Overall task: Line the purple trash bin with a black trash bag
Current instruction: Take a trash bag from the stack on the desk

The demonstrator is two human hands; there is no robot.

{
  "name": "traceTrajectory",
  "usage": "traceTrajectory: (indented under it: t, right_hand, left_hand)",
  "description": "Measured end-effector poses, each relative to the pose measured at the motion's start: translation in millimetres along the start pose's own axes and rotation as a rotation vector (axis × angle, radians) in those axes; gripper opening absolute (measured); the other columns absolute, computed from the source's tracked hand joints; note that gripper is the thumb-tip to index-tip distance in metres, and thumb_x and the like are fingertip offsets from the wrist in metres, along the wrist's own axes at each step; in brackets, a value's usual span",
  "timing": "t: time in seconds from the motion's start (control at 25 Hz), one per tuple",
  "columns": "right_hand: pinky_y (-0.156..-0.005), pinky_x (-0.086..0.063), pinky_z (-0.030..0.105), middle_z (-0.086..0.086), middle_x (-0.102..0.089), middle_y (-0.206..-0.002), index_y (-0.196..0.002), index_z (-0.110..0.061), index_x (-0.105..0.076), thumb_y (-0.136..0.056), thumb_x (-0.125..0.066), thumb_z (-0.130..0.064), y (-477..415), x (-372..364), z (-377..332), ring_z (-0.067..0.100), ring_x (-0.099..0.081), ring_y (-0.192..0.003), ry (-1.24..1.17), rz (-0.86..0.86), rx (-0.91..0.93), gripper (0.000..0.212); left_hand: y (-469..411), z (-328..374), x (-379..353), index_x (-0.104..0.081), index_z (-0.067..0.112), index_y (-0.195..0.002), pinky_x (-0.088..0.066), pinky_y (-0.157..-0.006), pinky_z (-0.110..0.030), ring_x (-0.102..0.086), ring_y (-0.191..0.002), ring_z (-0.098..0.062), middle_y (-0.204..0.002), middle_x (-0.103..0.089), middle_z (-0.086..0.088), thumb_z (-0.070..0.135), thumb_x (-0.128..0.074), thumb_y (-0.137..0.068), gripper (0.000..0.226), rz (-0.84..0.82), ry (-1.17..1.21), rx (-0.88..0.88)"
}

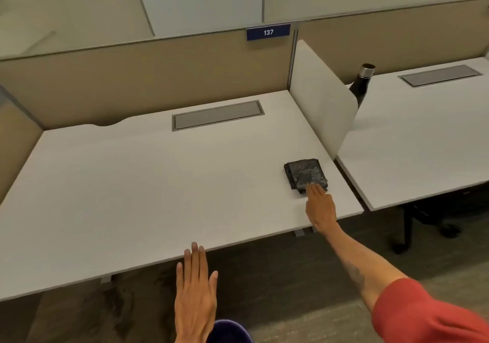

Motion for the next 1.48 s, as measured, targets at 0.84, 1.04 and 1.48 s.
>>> traceTrajectory:
  t: [0.84,1.04,1.48]
  right_hand:
    - [-0.078,-0.056,0.046,0.021,-0.067,-0.113,-0.121,0.003,-0.059,-0.101,-0.047,0.002,-56.7,27.7,21.9,0.037,-0.066,-0.102,-0.142,0.144,-0.130,0.024]
    - [-0.087,-0.057,0.044,0.025,-0.070,-0.115,-0.124,0.005,-0.061,-0.104,-0.046,-0.004,-24.8,77.8,27.3,0.039,-0.067,-0.104,-0.122,0.266,-0.122,0.026]
    - [-0.090,-0.054,0.040,0.017,-0.068,-0.119,-0.118,-0.005,-0.066,-0.104,-0.045,-0.017,151.5,151.6,-97.6,0.030,-0.061,-0.110,0.036,0.272,0.235,0.028]
  left_hand:
    - [21.6,-20.8,-23.4,0.015,0.018,-0.156,0.004,-0.121,-0.034,0.019,-0.152,-0.012,-0.165,0.020,0.002,0.045,0.002,-0.104,0.060,0.163,-0.031,0.014]
    - [28.1,-13.5,-11.9,-0.024,0.001,-0.153,0.006,-0.120,-0.032,0.019,-0.151,-0.010,-0.166,-0.015,-0.014,0.047,0.002,-0.104,0.072,-0.003,0.039,0.076]
    - [81.9,-43.5,68.3,0.016,0.014,-0.154,0.024,-0.120,-0.032,0.026,-0.149,-0.022,-0.163,0.023,-0.006,0.054,-0.006,-0.099,0.072,-0.053,0.106,-0.032]
Point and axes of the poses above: each hand's wrist, its own y-axis away from the middle knuckle, its own x-axis out of the back of the hand, z = x × y, the point moved 8 cm from there along -y, towards the middle knuckle
